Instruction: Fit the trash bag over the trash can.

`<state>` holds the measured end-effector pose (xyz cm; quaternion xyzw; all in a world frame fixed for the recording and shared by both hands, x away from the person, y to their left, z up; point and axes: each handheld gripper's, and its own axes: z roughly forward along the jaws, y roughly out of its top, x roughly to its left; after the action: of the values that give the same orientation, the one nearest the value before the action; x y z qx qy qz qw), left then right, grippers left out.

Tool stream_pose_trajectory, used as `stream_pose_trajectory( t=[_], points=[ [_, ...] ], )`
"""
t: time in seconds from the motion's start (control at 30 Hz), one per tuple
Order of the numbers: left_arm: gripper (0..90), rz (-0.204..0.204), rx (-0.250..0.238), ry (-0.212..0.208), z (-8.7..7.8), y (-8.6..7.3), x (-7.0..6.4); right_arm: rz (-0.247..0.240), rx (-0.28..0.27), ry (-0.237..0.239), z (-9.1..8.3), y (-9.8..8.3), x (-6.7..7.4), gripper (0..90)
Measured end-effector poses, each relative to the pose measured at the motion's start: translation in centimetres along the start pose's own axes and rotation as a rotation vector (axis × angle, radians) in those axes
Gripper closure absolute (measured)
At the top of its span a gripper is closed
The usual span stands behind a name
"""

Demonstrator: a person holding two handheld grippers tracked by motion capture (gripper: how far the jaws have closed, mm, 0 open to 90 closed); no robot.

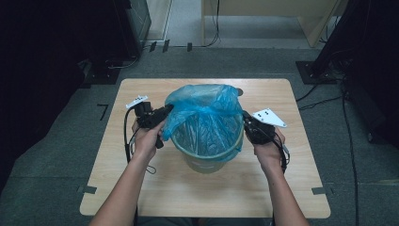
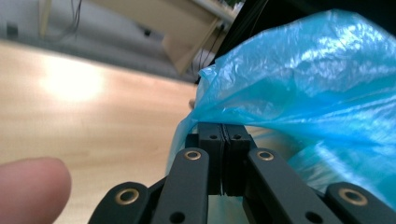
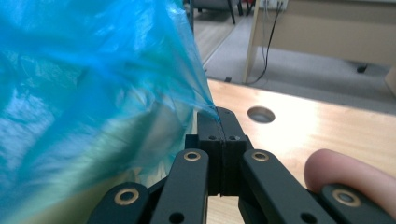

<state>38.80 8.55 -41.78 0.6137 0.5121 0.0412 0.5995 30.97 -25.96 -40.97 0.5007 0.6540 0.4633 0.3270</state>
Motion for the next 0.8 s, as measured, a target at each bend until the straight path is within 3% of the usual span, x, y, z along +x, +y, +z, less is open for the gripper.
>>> stream_pose_trajectory(
  t=[0.2, 0.27, 0.3, 0.5, 0.63, 0.8],
  points=[
    [89.9, -0.007, 0.095, 0.039, 1.8, -2.9, 1.4, 0.042, 0.046, 0.0, 1.2, -1.7, -0.3, 90.0],
    [89.9, 0.002, 0.107, 0.04, 1.9, -3.4, 1.5, 0.055, 0.051, 0.009, 1.4, -2.2, -0.4, 90.0],
    [90.0, 0.037, 0.125, 0.058, 2.2, -4.2, 1.4, 0.058, 0.054, 0.013, 1.5, -2.4, -0.4, 90.0],
    [90.0, 0.04, 0.149, 0.099, 2.6, -4.5, 1.1, 0.097, 0.058, 0.037, 2.1, -2.9, 0.1, 90.0],
    [90.0, 0.016, 0.183, 0.111, 3.1, -5.2, 1.7, 0.126, 0.032, 0.048, 2.1, -2.6, 0.3, 90.0],
    [90.0, 0.009, 0.175, 0.137, 2.9, -5.2, 2.1, 0.122, 0.031, 0.032, 2.2, -2.3, 0.5, 90.0]
  ],
)
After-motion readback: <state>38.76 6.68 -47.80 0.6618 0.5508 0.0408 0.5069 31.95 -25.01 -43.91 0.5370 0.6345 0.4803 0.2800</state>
